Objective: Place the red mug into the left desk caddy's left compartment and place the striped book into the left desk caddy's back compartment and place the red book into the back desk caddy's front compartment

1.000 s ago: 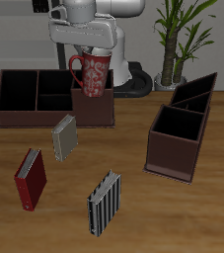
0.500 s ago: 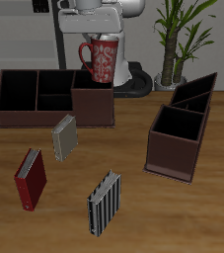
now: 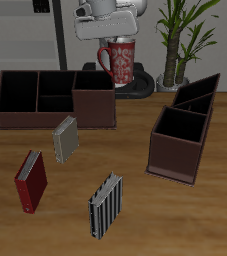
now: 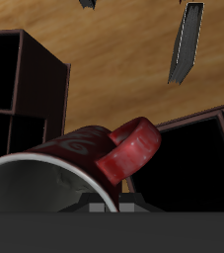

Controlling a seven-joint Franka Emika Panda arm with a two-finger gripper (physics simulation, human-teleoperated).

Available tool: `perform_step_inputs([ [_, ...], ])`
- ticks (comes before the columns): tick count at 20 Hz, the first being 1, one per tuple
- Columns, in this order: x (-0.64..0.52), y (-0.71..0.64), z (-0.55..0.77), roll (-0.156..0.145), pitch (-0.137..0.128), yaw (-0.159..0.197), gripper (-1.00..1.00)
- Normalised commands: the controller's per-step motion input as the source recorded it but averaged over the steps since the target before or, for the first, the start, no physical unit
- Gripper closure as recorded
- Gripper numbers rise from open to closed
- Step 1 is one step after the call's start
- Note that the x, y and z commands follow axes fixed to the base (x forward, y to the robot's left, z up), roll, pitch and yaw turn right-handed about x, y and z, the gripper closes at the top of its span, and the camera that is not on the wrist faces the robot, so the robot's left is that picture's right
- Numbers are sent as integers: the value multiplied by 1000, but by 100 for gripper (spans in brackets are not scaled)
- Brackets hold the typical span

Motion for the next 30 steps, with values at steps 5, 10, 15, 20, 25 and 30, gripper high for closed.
perform_step_inputs([
  [5,-222,165,-43,28,3,-34,100],
  [10,-279,341,-64,78,23,4,100],
  [15,-292,400,-24,85,10,10,100],
  [20,-85,265,-60,38,16,-11,100],
  [25,123,325,-168,-23,43,-32,100],
  [30,23,563,-276,-84,41,25,100],
])
